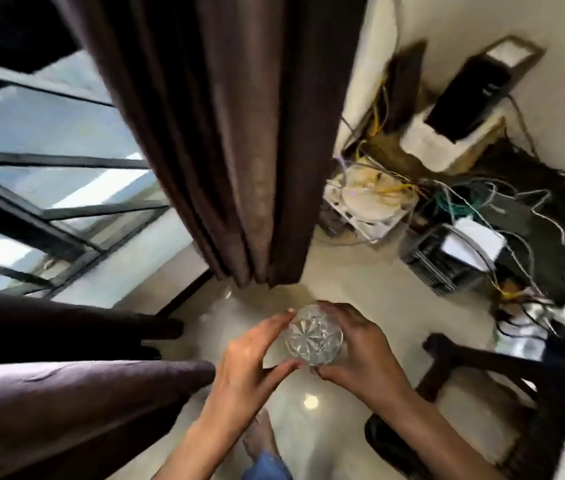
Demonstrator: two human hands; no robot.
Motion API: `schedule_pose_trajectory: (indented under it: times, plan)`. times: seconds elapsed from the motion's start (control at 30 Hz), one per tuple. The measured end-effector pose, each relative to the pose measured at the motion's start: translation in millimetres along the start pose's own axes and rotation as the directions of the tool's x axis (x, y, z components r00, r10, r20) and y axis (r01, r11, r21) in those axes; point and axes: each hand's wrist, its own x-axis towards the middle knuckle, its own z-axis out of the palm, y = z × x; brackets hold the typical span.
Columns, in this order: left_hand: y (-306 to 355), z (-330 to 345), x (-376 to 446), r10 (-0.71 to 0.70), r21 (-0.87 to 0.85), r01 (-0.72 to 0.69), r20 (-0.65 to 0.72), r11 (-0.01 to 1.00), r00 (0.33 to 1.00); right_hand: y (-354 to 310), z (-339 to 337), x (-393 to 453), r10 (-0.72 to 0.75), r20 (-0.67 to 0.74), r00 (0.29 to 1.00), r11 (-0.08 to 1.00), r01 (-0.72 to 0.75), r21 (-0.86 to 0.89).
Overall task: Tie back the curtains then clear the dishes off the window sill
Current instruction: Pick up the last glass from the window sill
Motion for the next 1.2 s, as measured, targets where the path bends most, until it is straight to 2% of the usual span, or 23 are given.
schedule_pose_trajectory:
  times: [0.3,0.5,0.67,0.87,1.07,1.2]
  plan:
    - [146,116,-15,0.199,-0.006,-0.201,0.180,0.980,0.963,70,-109,-170,0.104,-0.251,0.963,0.994,-0.107,0.002]
    - [252,225,-46,0.342,-0.089,-0.331,0.312,0.939,0.886,126,-181,-311,0.242,-0.399,0.884,0.968,-0.248,0.037]
    - [313,313,-69,0.333,-0.164,-0.290,0.442,0.943,0.833,175,-215,-406,0.372,-0.485,0.791,0.923,-0.369,0.106]
    - [337,404,-87,0.301,-0.171,-0.249,0.595,0.953,0.745,235,-216,-466,0.509,-0.540,0.670,0.848,-0.497,0.184]
    - [315,454,-95,0.254,-0.092,-0.266,0.691,0.959,0.677,281,-192,-469,0.624,-0.475,0.620,0.770,-0.592,0.238]
    - [303,470,-96,0.204,-0.024,-0.272,0.724,0.962,0.659,293,-180,-463,0.677,-0.427,0.600,0.733,-0.602,0.317]
